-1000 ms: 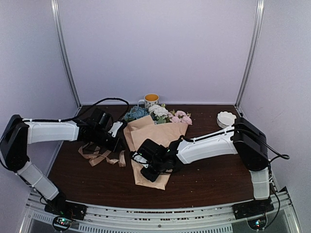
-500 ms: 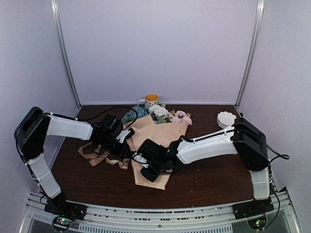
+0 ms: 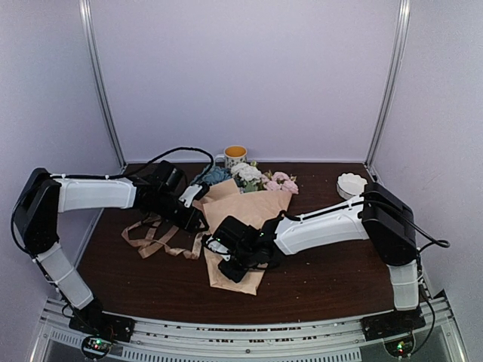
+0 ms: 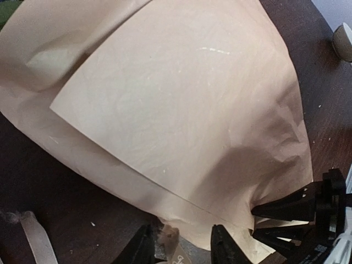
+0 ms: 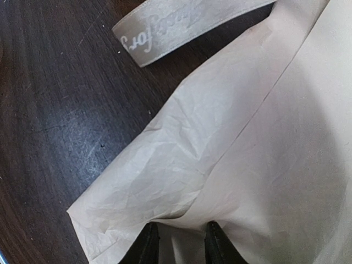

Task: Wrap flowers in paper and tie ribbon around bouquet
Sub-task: Pass from the right arm to the left

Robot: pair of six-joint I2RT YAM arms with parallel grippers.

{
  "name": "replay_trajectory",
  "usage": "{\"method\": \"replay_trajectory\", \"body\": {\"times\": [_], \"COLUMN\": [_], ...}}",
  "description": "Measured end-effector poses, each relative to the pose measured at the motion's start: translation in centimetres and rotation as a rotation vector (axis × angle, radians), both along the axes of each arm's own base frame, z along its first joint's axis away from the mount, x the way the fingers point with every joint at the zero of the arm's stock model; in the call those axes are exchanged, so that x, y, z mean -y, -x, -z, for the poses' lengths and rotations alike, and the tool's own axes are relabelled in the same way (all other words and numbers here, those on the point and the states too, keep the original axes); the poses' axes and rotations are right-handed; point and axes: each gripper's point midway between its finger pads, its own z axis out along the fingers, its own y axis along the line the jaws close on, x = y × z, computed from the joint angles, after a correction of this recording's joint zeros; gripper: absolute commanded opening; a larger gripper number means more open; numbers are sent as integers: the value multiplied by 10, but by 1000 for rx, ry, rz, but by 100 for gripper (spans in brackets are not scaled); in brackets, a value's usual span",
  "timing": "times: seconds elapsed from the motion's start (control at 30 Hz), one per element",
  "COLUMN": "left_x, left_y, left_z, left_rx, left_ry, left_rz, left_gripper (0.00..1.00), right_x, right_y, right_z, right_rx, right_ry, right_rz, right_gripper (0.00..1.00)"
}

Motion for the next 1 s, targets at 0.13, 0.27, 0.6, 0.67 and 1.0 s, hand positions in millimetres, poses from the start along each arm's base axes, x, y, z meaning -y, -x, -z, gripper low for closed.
{"method": "replay_trajectory", "body": {"times": [0.13, 0.27, 0.6, 0.67, 1.0], "left_x": [5, 9, 15, 16, 19], "left_y": [-6, -11, -15, -15, -21], "left_z": [-12, -15, 15, 19, 53], "left_rx": [30, 39, -17, -23, -35], "left_ry": [18, 31, 10, 3, -94], "left_rz": [5, 10, 19, 20, 15], "left_gripper": [42, 42, 50, 52, 51], "right_x": [0, 0, 0, 0, 0], "right_y": [0, 0, 0, 0, 0], "right_z": [0, 0, 0, 0, 0], "right_rx": [0, 0, 1, 1, 1], "right_ry": [0, 0, 0, 0, 1], "right_rz": [0, 0, 0, 0, 0], "right_gripper": [31, 31, 30, 31, 31]}}
